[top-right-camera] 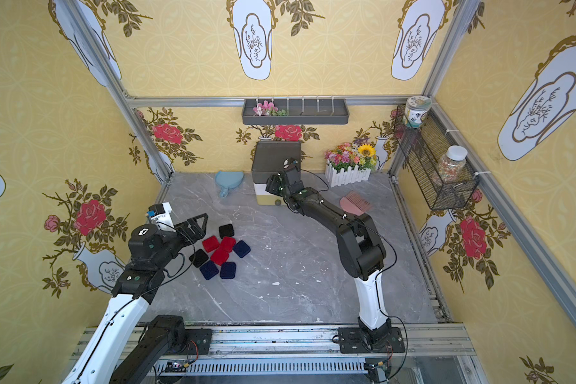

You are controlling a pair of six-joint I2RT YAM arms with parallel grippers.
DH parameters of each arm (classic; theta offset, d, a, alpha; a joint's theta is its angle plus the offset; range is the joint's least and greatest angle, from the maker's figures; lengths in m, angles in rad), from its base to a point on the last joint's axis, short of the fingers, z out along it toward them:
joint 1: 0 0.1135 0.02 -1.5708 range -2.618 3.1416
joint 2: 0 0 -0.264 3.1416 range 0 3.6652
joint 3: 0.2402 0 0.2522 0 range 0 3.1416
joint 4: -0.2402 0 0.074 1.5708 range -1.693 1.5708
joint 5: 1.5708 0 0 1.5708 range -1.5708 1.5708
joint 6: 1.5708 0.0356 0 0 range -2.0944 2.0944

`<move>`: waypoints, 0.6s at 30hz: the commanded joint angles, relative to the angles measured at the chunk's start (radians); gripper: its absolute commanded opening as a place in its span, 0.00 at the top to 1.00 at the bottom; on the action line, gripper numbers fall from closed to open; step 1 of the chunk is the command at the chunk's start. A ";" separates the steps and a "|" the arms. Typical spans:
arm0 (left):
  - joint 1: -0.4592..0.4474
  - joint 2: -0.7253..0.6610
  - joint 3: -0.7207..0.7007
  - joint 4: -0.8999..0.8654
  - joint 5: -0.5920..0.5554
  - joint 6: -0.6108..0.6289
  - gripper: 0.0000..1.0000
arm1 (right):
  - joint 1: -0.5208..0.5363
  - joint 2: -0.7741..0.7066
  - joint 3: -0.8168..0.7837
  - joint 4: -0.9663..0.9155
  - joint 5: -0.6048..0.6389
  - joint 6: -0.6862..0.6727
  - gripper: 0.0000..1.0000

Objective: Place the brooch boxes into the drawer by color
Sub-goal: Open the drawer in the storage box.

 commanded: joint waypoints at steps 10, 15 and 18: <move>0.001 0.007 -0.002 0.012 0.008 0.001 0.00 | -0.001 0.017 0.013 0.073 0.036 -0.002 0.49; 0.001 0.012 0.000 0.014 0.009 0.000 0.00 | 0.000 0.010 -0.001 0.077 0.040 -0.010 0.65; 0.001 0.014 -0.005 0.023 0.008 -0.003 0.00 | 0.005 -0.001 -0.014 0.081 0.022 -0.025 0.69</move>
